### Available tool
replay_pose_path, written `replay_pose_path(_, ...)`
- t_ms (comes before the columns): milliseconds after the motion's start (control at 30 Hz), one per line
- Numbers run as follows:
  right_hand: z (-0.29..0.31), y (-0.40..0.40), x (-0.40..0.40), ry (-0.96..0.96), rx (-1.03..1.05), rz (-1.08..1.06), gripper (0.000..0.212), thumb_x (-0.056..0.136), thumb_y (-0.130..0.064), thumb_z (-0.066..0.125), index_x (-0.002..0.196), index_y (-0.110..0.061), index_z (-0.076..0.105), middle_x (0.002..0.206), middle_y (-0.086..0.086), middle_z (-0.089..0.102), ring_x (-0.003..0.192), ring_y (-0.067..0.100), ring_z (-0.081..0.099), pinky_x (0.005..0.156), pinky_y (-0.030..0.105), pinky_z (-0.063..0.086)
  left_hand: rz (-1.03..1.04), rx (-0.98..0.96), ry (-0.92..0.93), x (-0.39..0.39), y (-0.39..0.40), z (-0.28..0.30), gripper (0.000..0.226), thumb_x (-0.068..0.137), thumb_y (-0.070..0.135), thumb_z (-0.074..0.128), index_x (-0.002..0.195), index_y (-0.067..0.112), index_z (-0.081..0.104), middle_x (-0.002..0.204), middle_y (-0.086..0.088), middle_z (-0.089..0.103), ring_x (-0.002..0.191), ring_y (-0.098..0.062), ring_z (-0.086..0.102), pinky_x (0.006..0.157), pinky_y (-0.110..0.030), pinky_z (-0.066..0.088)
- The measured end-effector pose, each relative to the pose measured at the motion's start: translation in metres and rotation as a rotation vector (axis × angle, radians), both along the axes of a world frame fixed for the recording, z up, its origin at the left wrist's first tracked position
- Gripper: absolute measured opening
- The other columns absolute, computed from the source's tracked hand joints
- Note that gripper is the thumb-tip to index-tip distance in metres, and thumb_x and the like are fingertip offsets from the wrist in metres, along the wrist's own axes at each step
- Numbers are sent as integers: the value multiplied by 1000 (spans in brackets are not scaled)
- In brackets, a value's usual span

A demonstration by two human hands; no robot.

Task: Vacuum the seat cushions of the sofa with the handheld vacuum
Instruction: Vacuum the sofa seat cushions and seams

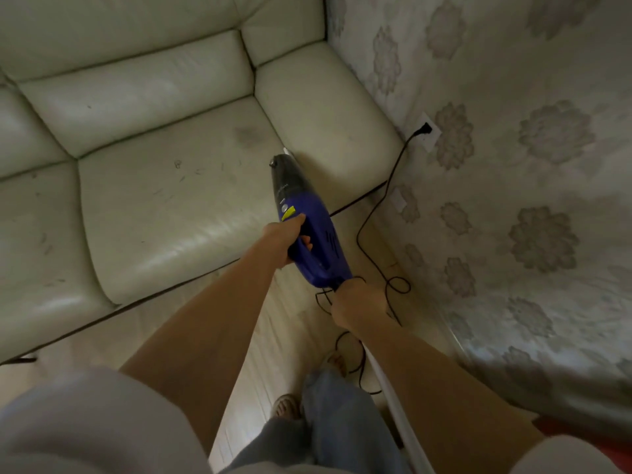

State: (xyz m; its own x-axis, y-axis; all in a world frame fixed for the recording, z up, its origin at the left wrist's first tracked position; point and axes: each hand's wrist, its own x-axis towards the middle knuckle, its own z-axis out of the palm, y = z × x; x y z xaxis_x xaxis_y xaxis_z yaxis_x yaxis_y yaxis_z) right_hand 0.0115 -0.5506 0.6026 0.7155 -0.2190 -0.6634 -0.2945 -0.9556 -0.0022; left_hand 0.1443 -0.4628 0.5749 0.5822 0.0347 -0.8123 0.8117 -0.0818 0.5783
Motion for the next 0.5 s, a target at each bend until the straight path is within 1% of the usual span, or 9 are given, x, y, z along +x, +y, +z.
replay_pose_path(100,5,14,-16,22,0,-18,34,97,-13,38,128,-5,48,121,11,56,107,25,61,87,34,54,-24,-29,6,-17,12,4,34,91,27,64,114,5,52,68,-5,56,53,-12,51,47,-25,47)
replay_pose_path(167,9,24,-26,37,9,-54,33,96,-12,40,127,-5,50,119,11,58,106,26,61,87,36,55,-38,-47,9,-27,21,6,36,92,28,63,117,5,52,68,-5,55,54,-12,51,50,-25,47)
replay_pose_path(267,18,36,-40,45,17,-86,33,95,-12,41,125,-4,52,118,12,60,106,28,62,88,37,54,-63,-78,2,-40,32,9,41,92,29,62,124,5,52,68,-3,54,55,-11,50,50,-25,46)
replay_pose_path(400,34,43,-55,42,14,-95,32,95,-13,41,122,-4,53,119,13,59,108,30,61,91,40,52,-112,-113,7,-50,36,17,43,94,30,59,129,7,51,64,-2,51,52,-10,49,39,-20,45)
replay_pose_path(500,42,42,-61,35,36,-116,29,95,-13,41,118,-4,56,117,12,61,108,29,61,90,39,50,-120,-128,-13,-56,36,25,38,95,27,56,127,8,51,64,-2,51,46,-8,51,35,-16,44)
